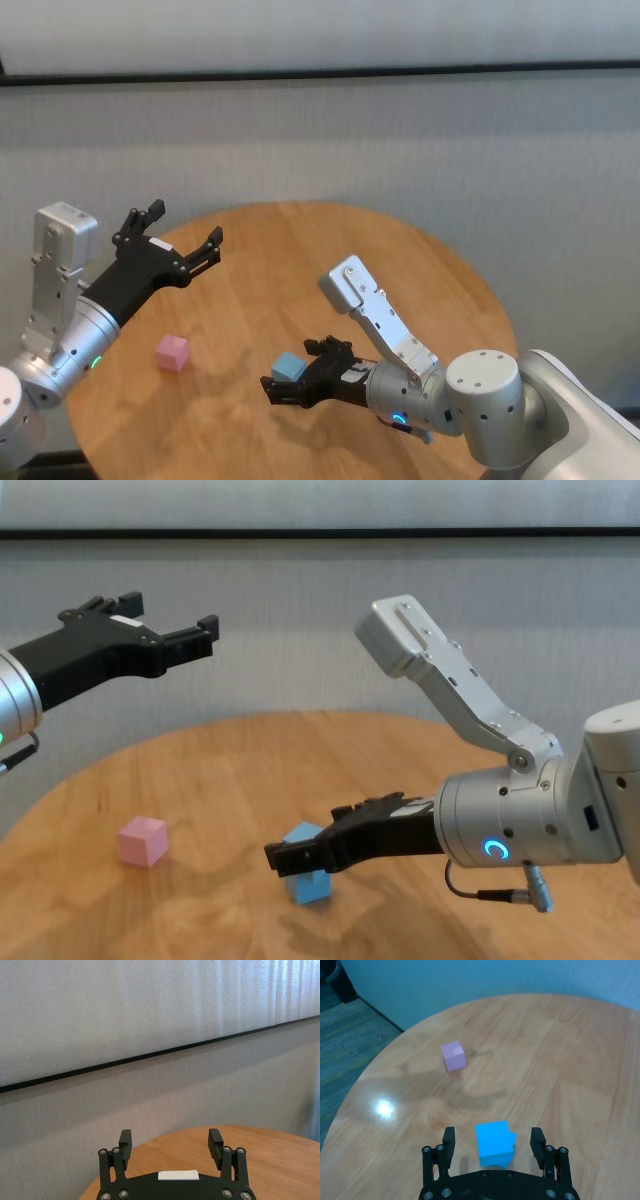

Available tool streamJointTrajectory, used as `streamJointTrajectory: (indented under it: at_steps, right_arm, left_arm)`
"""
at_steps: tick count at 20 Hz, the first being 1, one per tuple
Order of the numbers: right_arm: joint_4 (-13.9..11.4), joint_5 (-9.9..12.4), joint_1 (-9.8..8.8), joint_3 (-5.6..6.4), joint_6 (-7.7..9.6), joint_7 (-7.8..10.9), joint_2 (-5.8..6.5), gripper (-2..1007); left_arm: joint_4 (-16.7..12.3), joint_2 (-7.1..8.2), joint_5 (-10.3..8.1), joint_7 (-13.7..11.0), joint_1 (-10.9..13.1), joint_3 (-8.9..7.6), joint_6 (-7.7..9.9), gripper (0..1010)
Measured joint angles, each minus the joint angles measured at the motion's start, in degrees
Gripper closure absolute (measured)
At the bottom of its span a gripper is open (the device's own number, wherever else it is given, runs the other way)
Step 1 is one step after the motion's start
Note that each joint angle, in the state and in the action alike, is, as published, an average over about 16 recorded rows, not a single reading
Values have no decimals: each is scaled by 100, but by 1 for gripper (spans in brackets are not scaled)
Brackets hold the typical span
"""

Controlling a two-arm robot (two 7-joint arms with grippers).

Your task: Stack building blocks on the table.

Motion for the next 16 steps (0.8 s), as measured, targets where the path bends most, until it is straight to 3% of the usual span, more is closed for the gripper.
streamJointTrajectory:
  at_steps: [7, 16]
  right_arm:
    - [-169, 23, -80, 158, -421, -146, 84, 21]
    - [-278, -130, -197, 610, -1219, -687, 303, 5]
  left_arm:
    - [0, 0, 0, 0, 0, 0, 0, 10]
    - [0, 0, 0, 0, 0, 0, 0, 10]
